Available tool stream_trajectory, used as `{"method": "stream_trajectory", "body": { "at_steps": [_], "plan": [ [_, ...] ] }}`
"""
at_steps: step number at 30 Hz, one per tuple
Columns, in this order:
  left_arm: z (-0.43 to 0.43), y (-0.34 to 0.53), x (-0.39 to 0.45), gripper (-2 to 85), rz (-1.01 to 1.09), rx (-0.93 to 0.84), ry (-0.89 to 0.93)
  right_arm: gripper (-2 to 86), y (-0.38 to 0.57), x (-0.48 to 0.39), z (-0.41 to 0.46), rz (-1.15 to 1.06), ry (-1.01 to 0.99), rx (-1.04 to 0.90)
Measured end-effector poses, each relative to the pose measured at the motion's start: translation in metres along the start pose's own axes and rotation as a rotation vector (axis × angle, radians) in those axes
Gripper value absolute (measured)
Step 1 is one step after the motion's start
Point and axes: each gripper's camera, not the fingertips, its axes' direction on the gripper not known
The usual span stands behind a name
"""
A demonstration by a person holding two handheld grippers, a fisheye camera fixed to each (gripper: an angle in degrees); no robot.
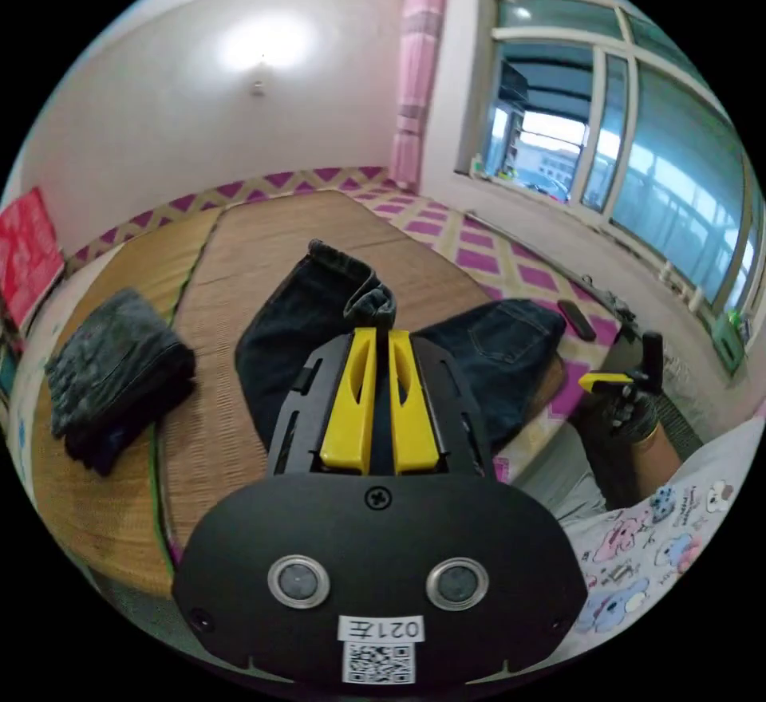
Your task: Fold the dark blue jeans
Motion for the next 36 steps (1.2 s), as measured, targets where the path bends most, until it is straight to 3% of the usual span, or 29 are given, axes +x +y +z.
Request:
{"method": "stream_trajectory", "body": {
  "at_steps": [2,7,12,16,20,26,36],
  "plan": [
    [0.066,0.007,0.064,-0.8,0.062,-0.065,0.054,-0.6,0.003,0.001,-0.002,0.009,-0.004,0.002],
    [0.193,0.053,0.127,-0.9,0.053,-0.315,0.095,-0.6,0.012,0.008,-0.008,0.045,-0.015,0.005],
    [0.183,0.067,0.166,-0.7,0.091,-0.197,0.07,-0.3,0.018,0.019,-0.02,0.073,0.008,0.015],
    [0.222,0.093,0.192,0.4,0.126,-0.298,0.09,0.5,0.012,0.034,-0.03,0.117,0.032,0.069],
    [0.235,0.12,0.197,5.1,0.113,-0.247,0.181,7.3,0.009,0.072,-0.049,0.363,0.096,0.223],
    [0.208,0.142,0.214,5.0,0.253,-0.125,0.288,13.4,0.014,0.14,-0.049,0.723,-0.036,0.376],
    [0.168,0.179,0.135,-0.8,-0.009,-0.074,0.396,12.3,-0.036,0.173,-0.021,0.819,0.049,0.492]
  ]
}}
